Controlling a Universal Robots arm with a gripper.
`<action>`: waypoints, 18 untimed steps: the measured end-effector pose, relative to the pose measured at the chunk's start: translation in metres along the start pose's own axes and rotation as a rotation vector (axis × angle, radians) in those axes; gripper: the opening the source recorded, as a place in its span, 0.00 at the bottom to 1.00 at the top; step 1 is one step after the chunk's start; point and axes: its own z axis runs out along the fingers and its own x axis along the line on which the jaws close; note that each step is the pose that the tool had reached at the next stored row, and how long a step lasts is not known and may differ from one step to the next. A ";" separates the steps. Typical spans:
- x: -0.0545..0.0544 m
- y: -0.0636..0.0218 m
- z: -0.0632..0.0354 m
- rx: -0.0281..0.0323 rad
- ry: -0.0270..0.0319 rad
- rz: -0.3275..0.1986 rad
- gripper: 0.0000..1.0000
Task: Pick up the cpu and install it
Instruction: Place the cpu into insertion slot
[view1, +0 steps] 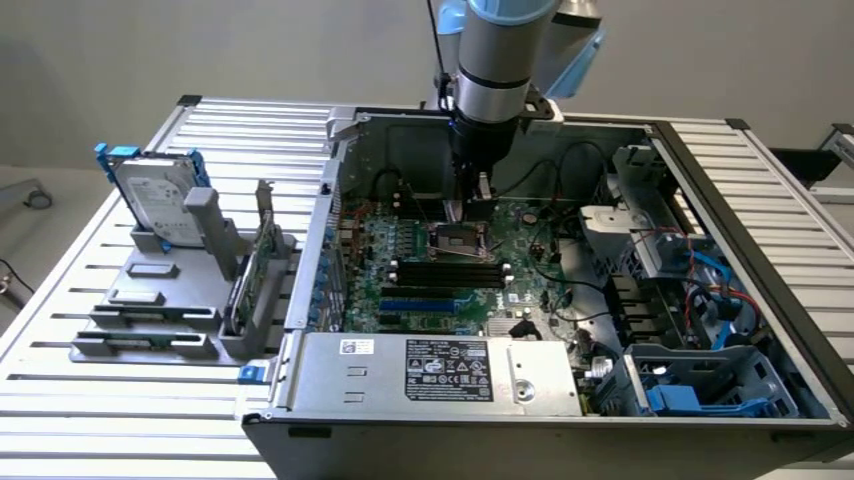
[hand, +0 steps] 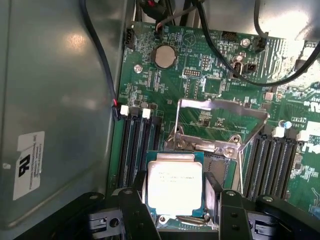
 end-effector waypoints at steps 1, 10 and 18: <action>-0.001 -0.0013 -0.0008 0.0020 0.0034 0.001 0.55; -0.006 -0.0066 -0.0066 0.0031 0.0085 0.015 0.55; -0.010 -0.0073 -0.0125 0.0000 0.0079 0.039 0.55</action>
